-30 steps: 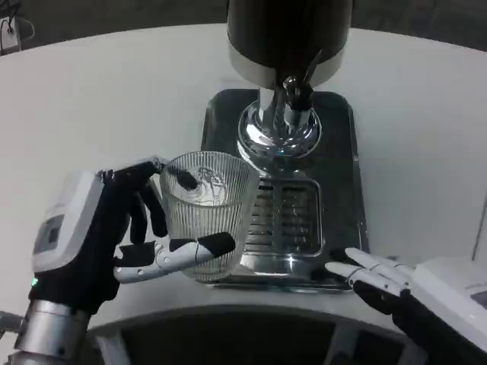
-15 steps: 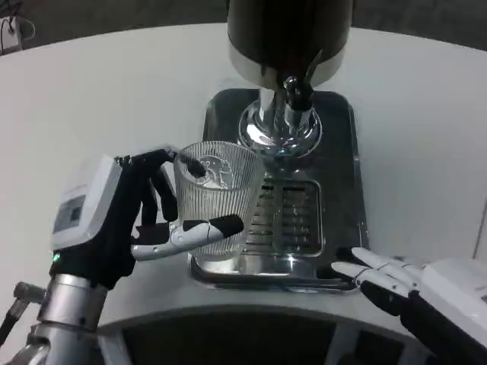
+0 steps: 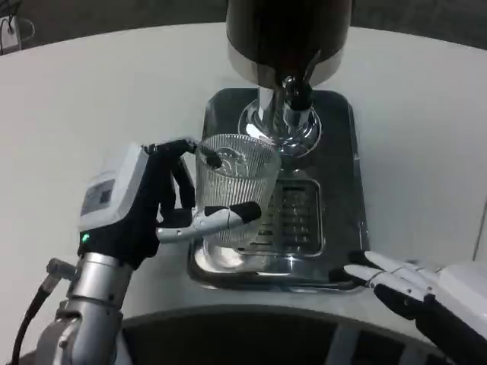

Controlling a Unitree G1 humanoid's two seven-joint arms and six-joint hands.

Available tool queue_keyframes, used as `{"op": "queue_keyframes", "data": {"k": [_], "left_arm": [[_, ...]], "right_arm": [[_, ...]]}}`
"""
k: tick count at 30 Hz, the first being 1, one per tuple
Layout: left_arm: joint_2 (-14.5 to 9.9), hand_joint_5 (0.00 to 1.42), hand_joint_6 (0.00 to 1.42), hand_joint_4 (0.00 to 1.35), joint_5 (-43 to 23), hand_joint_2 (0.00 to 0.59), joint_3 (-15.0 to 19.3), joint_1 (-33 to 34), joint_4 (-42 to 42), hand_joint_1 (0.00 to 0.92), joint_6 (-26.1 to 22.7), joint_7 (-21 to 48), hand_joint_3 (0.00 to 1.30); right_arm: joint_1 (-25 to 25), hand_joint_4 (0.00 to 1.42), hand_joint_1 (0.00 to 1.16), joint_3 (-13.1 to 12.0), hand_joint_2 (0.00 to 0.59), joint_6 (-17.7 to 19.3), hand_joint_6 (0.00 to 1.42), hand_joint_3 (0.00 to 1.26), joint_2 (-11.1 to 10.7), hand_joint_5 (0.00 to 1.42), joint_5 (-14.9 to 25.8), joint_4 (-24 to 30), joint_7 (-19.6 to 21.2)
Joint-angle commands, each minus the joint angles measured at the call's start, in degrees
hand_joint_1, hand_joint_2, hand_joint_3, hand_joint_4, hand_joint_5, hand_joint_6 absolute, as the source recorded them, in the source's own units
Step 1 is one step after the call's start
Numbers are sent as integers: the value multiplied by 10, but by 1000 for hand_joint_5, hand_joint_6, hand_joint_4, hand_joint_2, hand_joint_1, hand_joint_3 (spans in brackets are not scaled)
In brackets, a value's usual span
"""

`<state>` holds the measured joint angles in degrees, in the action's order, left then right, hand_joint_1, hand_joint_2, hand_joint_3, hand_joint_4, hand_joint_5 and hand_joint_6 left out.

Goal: Grasp the cup under the faucet to collect the drink, then remove the cup.

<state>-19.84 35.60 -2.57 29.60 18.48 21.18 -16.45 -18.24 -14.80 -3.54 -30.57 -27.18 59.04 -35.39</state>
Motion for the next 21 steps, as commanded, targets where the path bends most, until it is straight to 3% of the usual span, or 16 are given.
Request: {"op": "queue_keyframes", "data": {"k": [1,13,21], "left_arm": [[-3,1235,1424,1090,5,0,-13,29,23,475,-7,-20,994],[0,1235,1424,1090,13,0,-45,74,64,475,-23,-29,994],[-5,1176,1421,1008,15,1,-68,96,78,482,-32,-12,929]], "right_arm": [[-13,53,485,-19,456,16,79,156,4,97,15,10,7],[-31,54,485,-46,456,27,80,163,5,106,36,8,8],[-34,62,485,-47,456,28,80,165,7,108,39,6,10]]}}
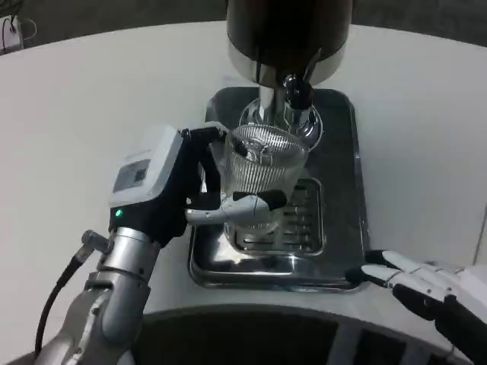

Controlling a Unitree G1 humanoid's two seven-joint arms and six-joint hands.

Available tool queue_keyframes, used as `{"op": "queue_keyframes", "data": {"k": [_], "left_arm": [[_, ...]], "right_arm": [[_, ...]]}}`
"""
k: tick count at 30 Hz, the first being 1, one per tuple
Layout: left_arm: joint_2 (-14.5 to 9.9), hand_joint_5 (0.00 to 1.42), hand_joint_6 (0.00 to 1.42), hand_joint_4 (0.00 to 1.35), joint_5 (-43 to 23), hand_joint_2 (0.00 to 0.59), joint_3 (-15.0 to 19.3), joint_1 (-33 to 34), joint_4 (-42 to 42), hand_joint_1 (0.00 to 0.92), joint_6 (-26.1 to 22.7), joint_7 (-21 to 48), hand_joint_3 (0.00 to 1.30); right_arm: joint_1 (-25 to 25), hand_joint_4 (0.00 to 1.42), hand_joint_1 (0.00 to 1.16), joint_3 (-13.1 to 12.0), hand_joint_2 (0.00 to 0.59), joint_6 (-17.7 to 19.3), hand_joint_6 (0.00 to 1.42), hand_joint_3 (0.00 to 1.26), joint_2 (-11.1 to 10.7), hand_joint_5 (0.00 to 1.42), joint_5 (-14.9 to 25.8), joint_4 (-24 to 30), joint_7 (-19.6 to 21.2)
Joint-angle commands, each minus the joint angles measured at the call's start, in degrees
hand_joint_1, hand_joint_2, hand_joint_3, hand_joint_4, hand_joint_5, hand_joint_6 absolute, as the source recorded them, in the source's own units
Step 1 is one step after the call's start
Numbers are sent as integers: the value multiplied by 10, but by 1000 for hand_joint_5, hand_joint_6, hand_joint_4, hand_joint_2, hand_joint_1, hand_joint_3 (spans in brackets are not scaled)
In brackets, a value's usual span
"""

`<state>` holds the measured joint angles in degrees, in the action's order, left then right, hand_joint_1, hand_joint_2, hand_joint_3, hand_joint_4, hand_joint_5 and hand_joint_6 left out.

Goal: Grasp the cup under the faucet to collect the drink, then remove the cup.

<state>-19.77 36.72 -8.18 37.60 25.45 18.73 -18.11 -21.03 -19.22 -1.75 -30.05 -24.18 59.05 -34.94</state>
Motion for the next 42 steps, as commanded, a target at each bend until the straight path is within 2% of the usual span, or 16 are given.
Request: {"op": "queue_keyframes", "data": {"k": [1,8,15,18,20,24,27,29,32,34,38,42], "left_arm": [[-7,1163,1424,988,4,2,-15,20,10,478,-9,9,918],[-15,1081,1372,875,-3,1,-25,28,12,431,-13,26,835],[-24,933,1221,669,-11,35,-25,27,6,255,-16,54,697],[-26,822,1117,577,-15,36,-24,24,-1,204,-17,66,648],[-29,760,1043,501,-19,31,-23,23,-4,187,-17,77,591],[-31,668,944,433,-26,32,-23,26,-8,169,-19,95,536],[-33,573,833,341,-28,28,-25,29,-10,158,-21,106,470],[-33,495,710,269,-32,27,-26,32,-9,143,-20,118,434],[-33,435,630,217,-35,26,-25,34,-9,139,-17,127,408],[-33,382,547,164,-39,28,-24,34,-12,128,-17,133,341],[-34,337,497,101,-50,28,-19,29,-25,126,-15,142,253],[-42,332,488,94,-64,28,-4,10,-53,115,-6,137,237]], "right_arm": [[-6,62,485,-2,456,10,80,165,2,108,9,6,6],[-4,63,485,4,456,8,80,165,1,108,9,4,5],[1,64,484,11,456,6,84,165,0,108,9,2,5],[3,64,484,14,456,4,88,165,0,110,9,1,5],[5,64,484,17,456,2,90,165,1,114,9,1,5],[8,64,484,20,456,1,103,165,1,121,9,0,5],[10,64,484,22,456,-1,108,167,0,125,9,-1,4],[12,64,484,24,456,-3,109,169,0,128,10,-1,3],[14,68,484,27,456,-5,110,172,-1,131,10,-2,2],[16,70,484,29,456,-7,111,173,-2,131,10,-3,1],[18,73,484,32,456,-10,112,174,-2,134,11,-3,0],[21,74,484,39,456,-12,113,176,-2,140,9,-4,1]]}}
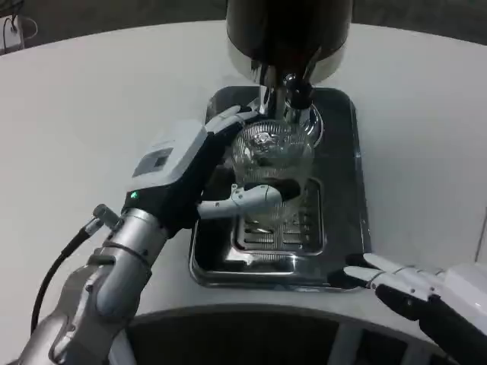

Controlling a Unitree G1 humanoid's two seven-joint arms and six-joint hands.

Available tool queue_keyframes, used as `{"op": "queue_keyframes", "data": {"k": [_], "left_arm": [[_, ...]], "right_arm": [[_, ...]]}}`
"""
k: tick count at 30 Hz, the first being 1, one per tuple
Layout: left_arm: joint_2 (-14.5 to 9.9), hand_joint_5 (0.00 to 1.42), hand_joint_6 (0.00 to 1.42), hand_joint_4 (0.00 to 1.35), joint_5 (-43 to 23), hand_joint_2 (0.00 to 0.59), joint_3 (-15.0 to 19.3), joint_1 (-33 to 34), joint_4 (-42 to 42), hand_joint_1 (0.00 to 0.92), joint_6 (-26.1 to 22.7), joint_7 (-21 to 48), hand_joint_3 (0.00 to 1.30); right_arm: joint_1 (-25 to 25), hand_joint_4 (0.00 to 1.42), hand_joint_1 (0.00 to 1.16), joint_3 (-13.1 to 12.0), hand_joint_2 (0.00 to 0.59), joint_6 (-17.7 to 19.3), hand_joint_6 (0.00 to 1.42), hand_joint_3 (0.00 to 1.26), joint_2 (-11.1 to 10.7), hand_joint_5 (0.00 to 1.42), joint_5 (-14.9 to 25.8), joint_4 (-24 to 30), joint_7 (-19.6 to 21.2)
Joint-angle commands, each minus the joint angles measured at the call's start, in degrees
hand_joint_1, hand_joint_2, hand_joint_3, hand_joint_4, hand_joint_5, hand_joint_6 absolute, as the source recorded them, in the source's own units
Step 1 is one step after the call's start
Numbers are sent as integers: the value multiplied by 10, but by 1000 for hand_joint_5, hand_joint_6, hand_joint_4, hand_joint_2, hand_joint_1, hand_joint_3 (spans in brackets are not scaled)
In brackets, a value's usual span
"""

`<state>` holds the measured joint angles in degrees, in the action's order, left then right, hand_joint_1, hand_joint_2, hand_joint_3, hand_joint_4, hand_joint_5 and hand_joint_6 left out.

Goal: Grasp the cup under the faucet to collect the drink, then remove the cup.

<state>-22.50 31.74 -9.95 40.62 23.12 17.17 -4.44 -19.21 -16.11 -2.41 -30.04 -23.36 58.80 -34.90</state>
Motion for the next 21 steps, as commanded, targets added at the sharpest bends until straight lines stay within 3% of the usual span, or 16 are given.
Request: {"op": "queue_keyframes", "data": {"k": [1,12,16,21], "left_arm": [[-16,333,486,94,-17,28,17,-25,-36,114,10,1,236],[-57,354,491,149,-65,26,78,-116,-135,105,7,24,284],[-58,354,497,159,-91,28,104,-151,-177,97,2,32,278],[-45,321,402,184,-149,40,142,-195,-271,47,-16,52,260]], "right_arm": [[4,74,484,10,456,-6,113,177,-2,141,0,-1,1],[19,74,484,28,456,-15,113,186,-4,144,-4,-5,0],[22,74,484,33,456,-19,113,191,-4,144,-7,-6,2],[27,74,484,37,456,-24,113,195,-4,144,-10,-7,2]]}}
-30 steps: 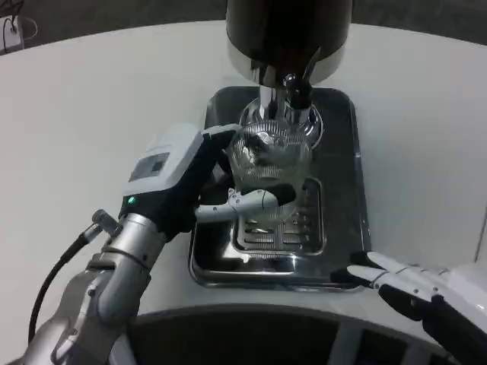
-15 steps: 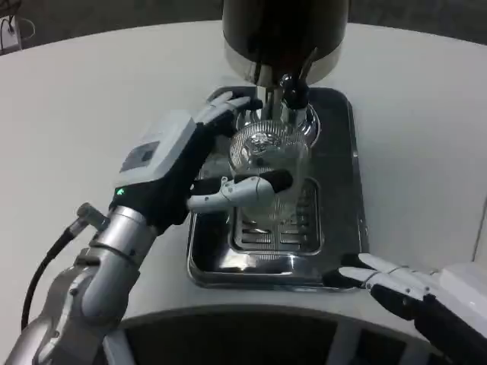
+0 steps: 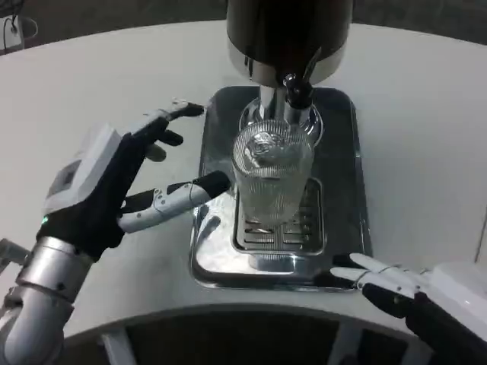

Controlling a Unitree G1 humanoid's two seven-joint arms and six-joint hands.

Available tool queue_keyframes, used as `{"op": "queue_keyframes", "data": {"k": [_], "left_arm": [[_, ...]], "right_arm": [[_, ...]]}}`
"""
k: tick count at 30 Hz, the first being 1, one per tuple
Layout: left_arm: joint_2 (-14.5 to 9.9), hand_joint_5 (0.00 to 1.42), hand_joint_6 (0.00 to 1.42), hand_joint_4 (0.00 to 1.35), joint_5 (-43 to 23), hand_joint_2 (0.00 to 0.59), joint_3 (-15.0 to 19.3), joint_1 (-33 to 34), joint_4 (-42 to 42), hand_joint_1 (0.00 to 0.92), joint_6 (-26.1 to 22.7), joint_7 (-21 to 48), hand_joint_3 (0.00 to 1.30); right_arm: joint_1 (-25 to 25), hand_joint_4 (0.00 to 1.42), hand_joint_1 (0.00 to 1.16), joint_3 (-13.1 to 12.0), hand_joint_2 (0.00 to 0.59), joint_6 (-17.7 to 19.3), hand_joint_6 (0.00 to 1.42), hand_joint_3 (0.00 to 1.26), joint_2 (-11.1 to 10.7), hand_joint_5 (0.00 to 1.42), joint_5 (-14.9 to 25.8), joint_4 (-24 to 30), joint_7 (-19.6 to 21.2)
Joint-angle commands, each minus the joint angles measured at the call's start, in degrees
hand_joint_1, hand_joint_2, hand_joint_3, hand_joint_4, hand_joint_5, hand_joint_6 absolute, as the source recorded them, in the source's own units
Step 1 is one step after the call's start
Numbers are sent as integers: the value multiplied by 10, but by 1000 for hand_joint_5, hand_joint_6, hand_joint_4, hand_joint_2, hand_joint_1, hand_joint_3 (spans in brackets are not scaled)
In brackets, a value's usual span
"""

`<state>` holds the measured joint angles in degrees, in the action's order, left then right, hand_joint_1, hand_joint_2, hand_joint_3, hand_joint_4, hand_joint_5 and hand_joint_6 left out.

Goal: Grasp the cup under the faucet to collect the drink, then remove the cup.

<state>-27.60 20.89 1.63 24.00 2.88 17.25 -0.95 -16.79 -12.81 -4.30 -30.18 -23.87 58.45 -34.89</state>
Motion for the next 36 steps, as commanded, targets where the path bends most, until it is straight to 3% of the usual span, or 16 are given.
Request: {"op": "queue_keyframes", "data": {"k": [1,9,17,28,36], "left_arm": [[9,307,391,184,-51,40,31,-34,-87,43,-24,23,253],[13,202,299,90,-149,46,39,-44,-231,14,-127,112,160],[11,177,277,55,-191,47,26,-6,-308,0,-212,169,132],[20,166,257,36,-185,47,-11,68,-330,0,-296,192,114],[21,155,255,22,-168,48,-44,112,-310,0,-316,203,105]], "right_arm": [[3,74,484,5,456,-5,113,195,-2,144,-6,-3,2],[5,79,484,11,456,-8,113,196,-2,144,-10,-4,2],[-1,83,484,9,456,-6,113,197,0,144,-11,0,4],[-11,85,484,6,456,-2,113,197,4,144,-10,8,7],[-24,93,484,-2,456,4,113,197,9,144,-8,15,11]]}}
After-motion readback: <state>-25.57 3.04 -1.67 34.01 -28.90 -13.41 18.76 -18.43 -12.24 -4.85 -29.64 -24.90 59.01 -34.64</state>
